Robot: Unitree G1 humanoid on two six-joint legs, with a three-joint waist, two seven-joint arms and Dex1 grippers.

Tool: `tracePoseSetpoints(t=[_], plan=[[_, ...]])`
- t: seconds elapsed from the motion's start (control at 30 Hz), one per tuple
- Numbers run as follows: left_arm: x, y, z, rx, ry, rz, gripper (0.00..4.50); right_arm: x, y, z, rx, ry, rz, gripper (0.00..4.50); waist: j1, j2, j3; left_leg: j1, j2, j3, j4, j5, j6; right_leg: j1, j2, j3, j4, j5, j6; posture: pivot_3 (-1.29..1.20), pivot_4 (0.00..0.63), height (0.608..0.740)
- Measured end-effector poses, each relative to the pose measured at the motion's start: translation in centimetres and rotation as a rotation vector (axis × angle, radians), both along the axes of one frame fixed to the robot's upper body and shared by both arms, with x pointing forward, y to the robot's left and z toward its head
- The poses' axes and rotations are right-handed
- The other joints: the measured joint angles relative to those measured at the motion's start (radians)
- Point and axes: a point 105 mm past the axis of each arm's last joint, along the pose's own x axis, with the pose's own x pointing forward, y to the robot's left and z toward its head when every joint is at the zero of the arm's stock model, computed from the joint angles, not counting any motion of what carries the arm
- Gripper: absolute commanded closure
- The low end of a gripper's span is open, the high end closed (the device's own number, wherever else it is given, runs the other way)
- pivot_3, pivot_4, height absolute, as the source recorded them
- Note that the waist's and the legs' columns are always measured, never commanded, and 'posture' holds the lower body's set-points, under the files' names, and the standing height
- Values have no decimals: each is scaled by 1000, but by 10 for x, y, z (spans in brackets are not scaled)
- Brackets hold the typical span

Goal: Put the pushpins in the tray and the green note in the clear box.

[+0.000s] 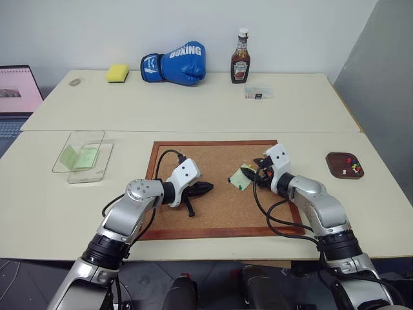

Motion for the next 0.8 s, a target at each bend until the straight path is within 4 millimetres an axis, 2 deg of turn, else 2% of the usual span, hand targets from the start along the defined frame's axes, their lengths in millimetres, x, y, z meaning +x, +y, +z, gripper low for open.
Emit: tracePoseSetpoints(t=[0.03,0.3,0.37,0.67,0.8], plan=[[0,0,0,0,0,0,4500,0,0,-1,0,3,-1,2452,0,0,0,0,0,0,0,0,0,0,0,0,0,0,0,0,150,740],[2,0,1,12,-8,0,4500,3,-3,-6,-13,10,-8,4229,0,0,0,0,0,0,0,0,0,0,0,0,0,0,0,0,150,740],[1,0,1,13,-9,0,4500,3,-2,-6,-12,9,-7,4453,0,0,0,0,0,0,0,0,0,0,0,0,0,0,0,0,150,740],[2,1,2,15,-6,1,4500,3,-2,-4,-7,3,-6,4453,-1,0,0,0,0,0,0,0,0,0,0,0,0,0,0,0,150,740],[1,1,6,21,-16,-3,4500,2,-2,5,16,-13,-6,4453,-1,0,0,-1,0,0,0,0,0,-1,0,0,0,0,0,0,150,740]])
